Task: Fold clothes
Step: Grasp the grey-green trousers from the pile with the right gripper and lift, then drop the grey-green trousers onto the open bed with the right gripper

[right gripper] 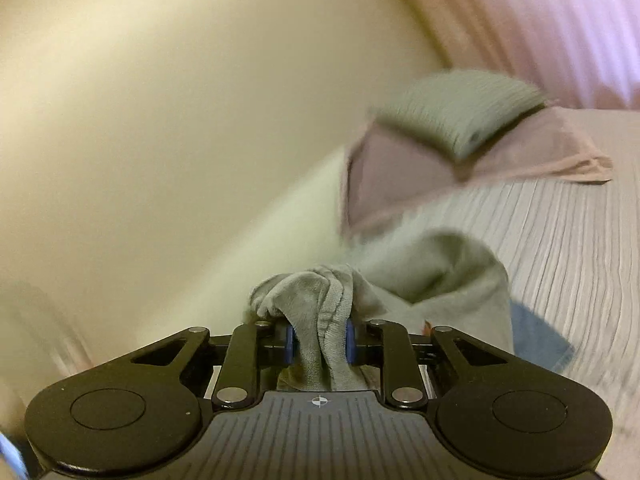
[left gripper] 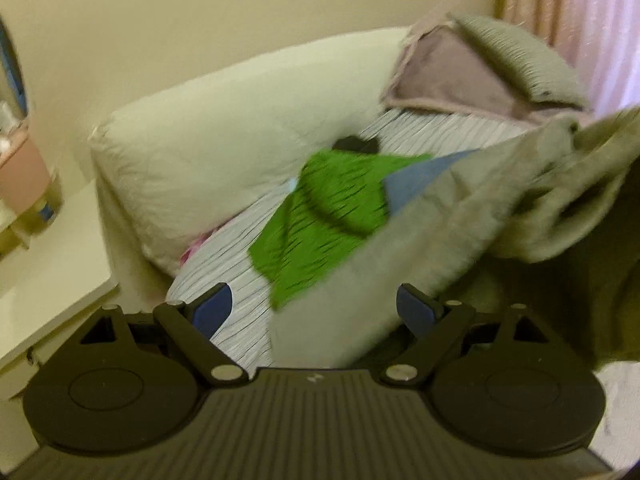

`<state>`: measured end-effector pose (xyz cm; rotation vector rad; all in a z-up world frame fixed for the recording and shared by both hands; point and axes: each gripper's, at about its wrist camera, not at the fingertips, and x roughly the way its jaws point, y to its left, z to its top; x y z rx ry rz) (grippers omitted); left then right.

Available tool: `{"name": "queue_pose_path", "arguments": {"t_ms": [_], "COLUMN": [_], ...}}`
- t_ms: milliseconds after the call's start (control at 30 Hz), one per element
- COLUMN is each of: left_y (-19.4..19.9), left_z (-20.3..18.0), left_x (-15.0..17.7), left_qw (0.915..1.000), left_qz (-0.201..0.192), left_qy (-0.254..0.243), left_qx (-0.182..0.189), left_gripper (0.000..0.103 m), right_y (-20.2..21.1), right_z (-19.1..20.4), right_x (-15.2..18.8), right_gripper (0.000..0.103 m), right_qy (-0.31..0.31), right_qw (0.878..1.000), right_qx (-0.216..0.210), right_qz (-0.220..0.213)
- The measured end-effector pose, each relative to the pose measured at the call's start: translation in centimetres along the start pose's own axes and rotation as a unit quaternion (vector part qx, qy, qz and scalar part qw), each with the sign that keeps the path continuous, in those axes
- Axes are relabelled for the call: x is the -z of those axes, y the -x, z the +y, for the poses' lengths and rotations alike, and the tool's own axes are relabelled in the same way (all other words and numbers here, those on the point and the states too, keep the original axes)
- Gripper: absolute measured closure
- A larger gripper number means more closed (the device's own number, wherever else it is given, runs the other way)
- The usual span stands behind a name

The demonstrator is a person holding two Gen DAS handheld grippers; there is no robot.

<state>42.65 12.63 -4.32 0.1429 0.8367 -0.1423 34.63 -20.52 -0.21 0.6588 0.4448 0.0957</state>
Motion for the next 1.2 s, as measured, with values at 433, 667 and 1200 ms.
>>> {"name": "queue_pose_path", "arguments": {"t_ms": [433,667,1200], "left_y": [9.8,15.9,23.8], "left_z": [-16.5,-29.2,-44.4], "left_x": [0.8,10.1,35.3], "left_qw": [0.9717,0.9285,0.8971], "left_qz": [-0.083,-0.042,0.107], "left_qy": [-0.130,-0.249,-0.371], "left_qx": [0.179,0.272,0.215], "left_gripper": [0.016,0.015,0.015], "right_y": [35.2,52.0,62.5], "right_z": [-5.4,-13.7,-28.5], "right_x": [-5.7,-1.0,20.0], "right_gripper": [0.081,0.020,0.020], "right_qy": [-0.144,-0.201,-0.175], "right_qw": [0.954,0.843,0.853], "right_qx": [0.124,0.453,0.468], "right_qz": [-0.230,-0.208,0.148]}}
